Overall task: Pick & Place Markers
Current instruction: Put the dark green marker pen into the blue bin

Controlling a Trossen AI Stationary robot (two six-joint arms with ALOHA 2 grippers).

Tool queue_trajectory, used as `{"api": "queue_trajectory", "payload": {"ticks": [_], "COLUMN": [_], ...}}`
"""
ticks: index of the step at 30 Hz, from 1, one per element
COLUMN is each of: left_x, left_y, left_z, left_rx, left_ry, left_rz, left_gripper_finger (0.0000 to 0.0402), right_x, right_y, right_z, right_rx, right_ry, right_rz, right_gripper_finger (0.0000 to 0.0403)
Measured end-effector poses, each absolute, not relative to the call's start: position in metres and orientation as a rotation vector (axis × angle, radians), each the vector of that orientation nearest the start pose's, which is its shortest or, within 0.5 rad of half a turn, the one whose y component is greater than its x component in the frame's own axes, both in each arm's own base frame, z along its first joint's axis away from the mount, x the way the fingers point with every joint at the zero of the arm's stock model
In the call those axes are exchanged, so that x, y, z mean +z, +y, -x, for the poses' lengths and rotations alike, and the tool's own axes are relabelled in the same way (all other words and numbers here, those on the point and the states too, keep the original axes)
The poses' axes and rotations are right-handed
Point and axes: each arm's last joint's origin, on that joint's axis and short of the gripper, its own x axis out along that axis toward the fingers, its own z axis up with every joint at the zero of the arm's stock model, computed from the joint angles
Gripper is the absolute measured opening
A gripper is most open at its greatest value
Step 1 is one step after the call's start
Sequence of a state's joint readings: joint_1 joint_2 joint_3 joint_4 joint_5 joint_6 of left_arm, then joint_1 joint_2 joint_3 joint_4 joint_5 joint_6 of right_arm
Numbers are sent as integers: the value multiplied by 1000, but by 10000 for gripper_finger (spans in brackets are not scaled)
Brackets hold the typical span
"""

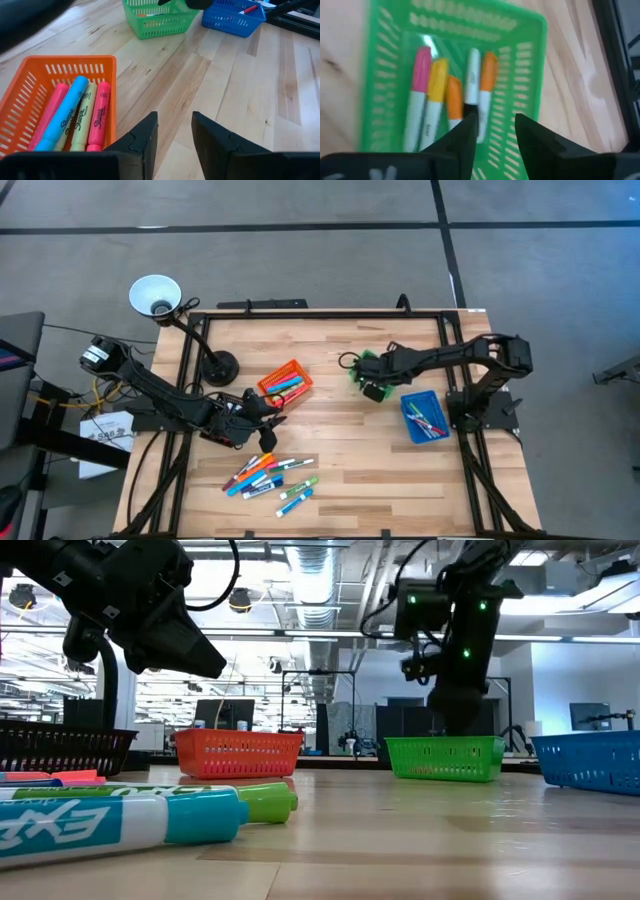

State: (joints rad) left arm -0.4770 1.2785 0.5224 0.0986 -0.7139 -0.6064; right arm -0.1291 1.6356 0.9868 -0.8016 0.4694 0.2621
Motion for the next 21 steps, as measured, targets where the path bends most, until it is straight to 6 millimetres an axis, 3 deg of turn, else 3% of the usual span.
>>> {"api": "queue_trajectory", "payload": {"ticks": [6,12,21], "left_x": [177,177,178], "left_y": [-91,-91,-91], "left_z": [-217,-217,-217], "left_rx": [379,378,377], "left_ry": [449,446,442], "left_rz": [221,223,226], "left_gripper_finger": [115,115,115], "right_x": [194,201,208], "right_y": [-29,9,82], "right_z": [-287,-308,-341], "right_rx": [-635,-368,-6], "right_ry": [1315,1174,775], "right_rz": [-91,-212,-28], "right_gripper_finger": [138,130,129]}}
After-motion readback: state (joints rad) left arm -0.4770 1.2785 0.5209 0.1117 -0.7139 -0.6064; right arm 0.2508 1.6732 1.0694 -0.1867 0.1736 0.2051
